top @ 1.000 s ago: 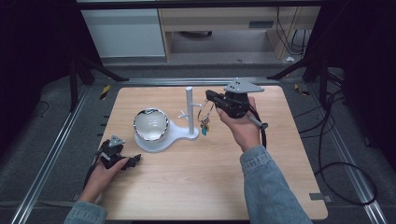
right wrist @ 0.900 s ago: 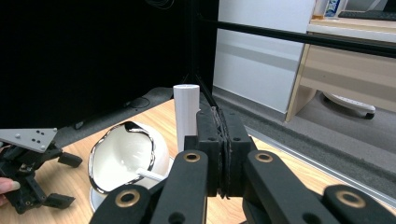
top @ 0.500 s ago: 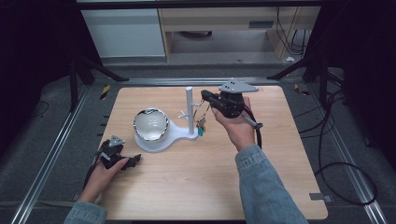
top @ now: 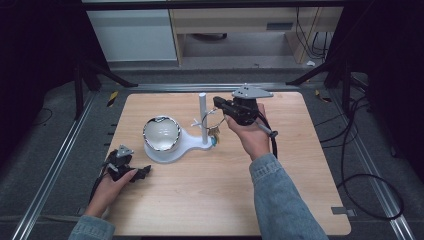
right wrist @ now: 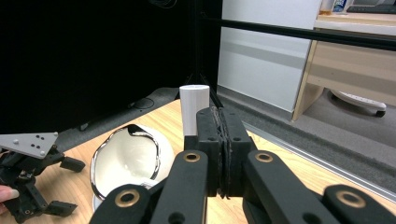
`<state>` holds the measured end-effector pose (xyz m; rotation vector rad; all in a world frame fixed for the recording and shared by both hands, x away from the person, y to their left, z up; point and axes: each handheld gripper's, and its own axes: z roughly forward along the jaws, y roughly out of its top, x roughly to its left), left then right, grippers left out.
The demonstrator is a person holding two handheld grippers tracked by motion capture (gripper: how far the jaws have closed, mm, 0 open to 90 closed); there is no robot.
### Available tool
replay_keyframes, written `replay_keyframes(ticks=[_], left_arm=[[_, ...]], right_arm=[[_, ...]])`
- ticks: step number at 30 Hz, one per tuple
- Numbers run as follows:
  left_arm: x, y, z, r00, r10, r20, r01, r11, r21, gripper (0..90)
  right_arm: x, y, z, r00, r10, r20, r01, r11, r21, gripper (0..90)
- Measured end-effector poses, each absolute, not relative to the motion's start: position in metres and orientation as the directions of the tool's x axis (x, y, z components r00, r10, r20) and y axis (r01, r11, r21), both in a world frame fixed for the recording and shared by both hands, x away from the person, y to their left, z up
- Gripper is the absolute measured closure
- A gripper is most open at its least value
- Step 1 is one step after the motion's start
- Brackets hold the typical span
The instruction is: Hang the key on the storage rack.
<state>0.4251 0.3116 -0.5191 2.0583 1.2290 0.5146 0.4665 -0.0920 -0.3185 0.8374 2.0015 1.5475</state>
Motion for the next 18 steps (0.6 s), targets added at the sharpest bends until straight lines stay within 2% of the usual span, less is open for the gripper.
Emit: replay_keyframes(ticks=[18], left_arm=[[0.4251,0.3116,-0.5192,0.477,0.879,-0.008,0.612,-0.326,0.721,0.0]], right_arm=[[0.4767,-0.0979,-0.3289,-0.692,0.721,0.025,0.219,0.177,0.959,88.5]])
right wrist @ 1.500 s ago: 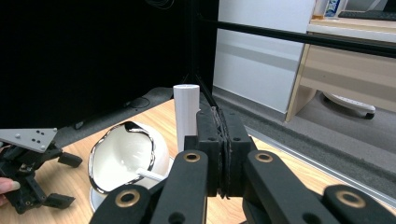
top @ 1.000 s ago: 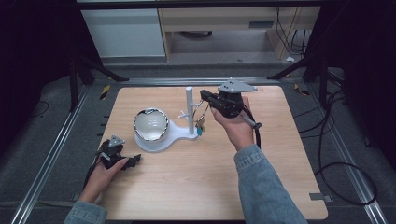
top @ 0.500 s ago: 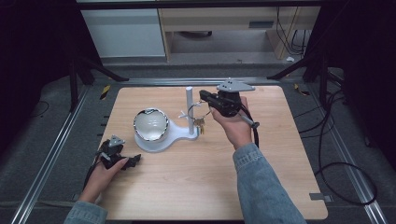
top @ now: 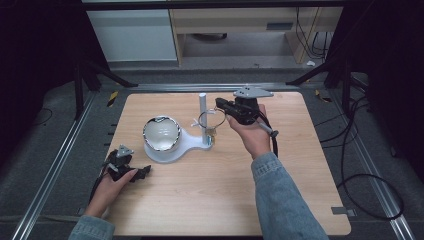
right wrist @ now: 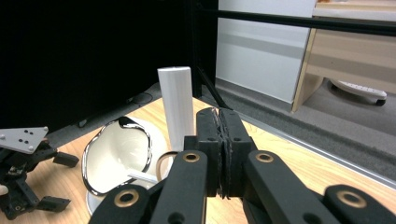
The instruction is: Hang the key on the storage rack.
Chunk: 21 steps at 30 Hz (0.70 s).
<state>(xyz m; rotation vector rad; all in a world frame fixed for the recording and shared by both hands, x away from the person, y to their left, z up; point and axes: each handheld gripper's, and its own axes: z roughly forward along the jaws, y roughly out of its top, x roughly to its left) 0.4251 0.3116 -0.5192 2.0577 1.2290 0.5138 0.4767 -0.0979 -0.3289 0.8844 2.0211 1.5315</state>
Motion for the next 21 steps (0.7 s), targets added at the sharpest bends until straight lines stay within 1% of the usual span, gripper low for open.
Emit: replay_keyframes(ticks=[6,8,12,19,21], left_arm=[[0.425,0.312,-0.519,0.477,0.879,-0.008,0.612,-0.326,0.721,0.0],[0.425,0.312,-0.519,0.477,0.879,-0.007,0.612,-0.326,0.721,0.0],[0.425,0.312,-0.519,0.477,0.879,-0.007,0.612,-0.326,0.721,0.0],[0.425,0.312,-0.519,0.477,0.879,-0.007,0.612,-0.326,0.721,0.0],[0.425,0.312,-0.519,0.477,0.879,-0.007,0.612,-0.326,0.721,0.0]], right_arm=[[0.48,-0.103,-0.333,-0.688,0.724,0.04,0.238,0.173,0.956,88.2],[0.481,-0.104,-0.334,-0.688,0.724,0.045,0.247,0.176,0.953,86.4],[0.482,-0.108,-0.335,-0.674,0.737,0.046,0.253,0.172,0.952,76.9],[0.48,-0.119,-0.333,-0.629,0.777,0.017,0.251,0.182,0.951,54.7],[0.479,-0.123,-0.333,-0.614,0.79,0.006,0.249,0.186,0.95,49.6]])
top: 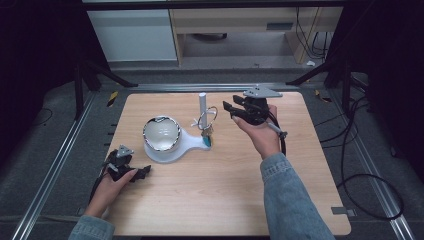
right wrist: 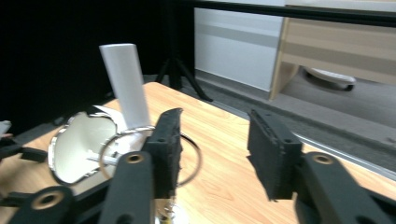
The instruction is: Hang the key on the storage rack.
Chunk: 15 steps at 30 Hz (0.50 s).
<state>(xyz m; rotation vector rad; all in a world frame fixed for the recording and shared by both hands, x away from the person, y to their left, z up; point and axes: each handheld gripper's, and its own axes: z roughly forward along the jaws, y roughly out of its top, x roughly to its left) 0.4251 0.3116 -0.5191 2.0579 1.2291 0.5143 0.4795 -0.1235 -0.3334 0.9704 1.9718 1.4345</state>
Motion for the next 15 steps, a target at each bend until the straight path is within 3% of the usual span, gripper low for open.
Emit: replay_keyframes(ticks=[2,15], left_arm=[[0.425,0.312,-0.519,0.477,0.879,-0.007,0.612,-0.326,0.721,0.0],[0.425,0.312,-0.519,0.477,0.879,-0.008,0.612,-0.326,0.721,0.0]], right_arm=[[0.479,-0.128,-0.334,-0.59,0.807,-0.007,0.251,0.192,0.949,40.3],[0.476,-0.148,-0.341,-0.533,0.846,-0.033,0.284,0.216,0.934,18.6]])
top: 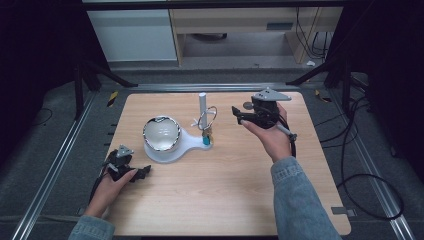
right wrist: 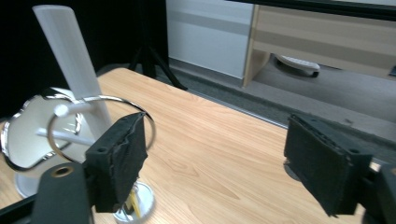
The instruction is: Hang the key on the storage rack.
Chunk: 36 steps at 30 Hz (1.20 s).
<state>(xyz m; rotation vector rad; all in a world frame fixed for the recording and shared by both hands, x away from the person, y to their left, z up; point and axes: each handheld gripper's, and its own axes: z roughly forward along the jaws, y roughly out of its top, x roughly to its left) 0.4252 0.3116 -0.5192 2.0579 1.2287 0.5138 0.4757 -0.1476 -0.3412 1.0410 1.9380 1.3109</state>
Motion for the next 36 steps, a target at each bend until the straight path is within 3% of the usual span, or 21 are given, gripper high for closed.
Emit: replay_keyframes(ticks=[5,14,36], left_arm=[[0.425,0.312,-0.519,0.477,0.879,-0.007,0.612,-0.326,0.721,0.0],[0.425,0.312,-0.519,0.478,0.879,-0.007,0.611,-0.327,0.721,0.0],[0.425,0.312,-0.519,0.477,0.879,-0.006,0.612,-0.327,0.72,0.0]], right_arm=[[0.473,-0.153,-0.346,-0.515,0.856,-0.05,0.304,0.237,0.923,10.1],[0.463,-0.166,-0.356,-0.518,0.854,-0.047,0.314,0.241,0.918,6.7],[0.444,-0.209,-0.39,-0.459,0.885,-0.084,0.367,0.275,0.889,9.3]])
